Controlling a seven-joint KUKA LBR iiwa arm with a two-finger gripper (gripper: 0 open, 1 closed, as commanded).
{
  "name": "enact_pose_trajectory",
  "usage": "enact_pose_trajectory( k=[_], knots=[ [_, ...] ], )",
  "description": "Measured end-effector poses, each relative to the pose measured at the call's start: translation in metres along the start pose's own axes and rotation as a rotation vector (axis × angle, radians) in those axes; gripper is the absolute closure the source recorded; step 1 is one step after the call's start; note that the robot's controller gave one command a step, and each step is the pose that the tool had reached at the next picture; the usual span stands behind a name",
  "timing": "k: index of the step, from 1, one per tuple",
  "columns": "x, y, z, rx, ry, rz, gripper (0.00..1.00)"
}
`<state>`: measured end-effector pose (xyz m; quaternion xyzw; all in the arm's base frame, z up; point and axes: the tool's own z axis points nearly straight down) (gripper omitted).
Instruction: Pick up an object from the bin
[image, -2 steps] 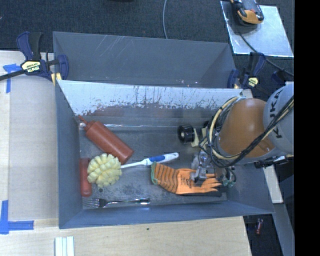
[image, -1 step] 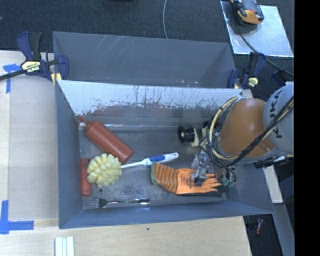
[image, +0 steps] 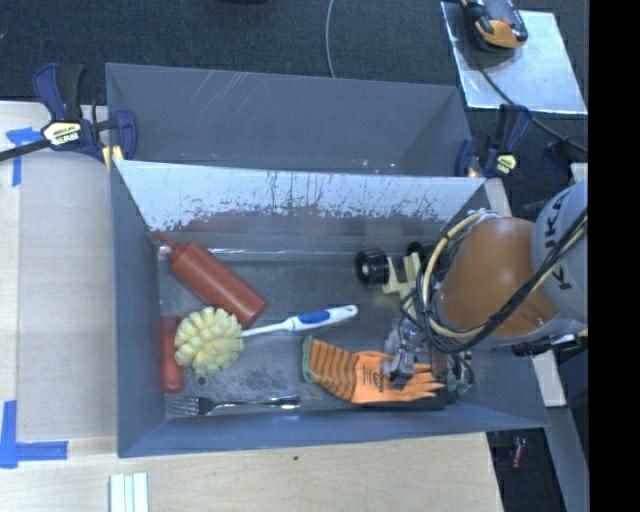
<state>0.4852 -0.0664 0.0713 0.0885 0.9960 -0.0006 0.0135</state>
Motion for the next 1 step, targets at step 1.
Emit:
enact_pose_trajectory(
  k=[1],
  knots=[
    [-0.0002, 0.017, 0.0, 0.001, -0.002, -0.189, 1.0]
  ],
)
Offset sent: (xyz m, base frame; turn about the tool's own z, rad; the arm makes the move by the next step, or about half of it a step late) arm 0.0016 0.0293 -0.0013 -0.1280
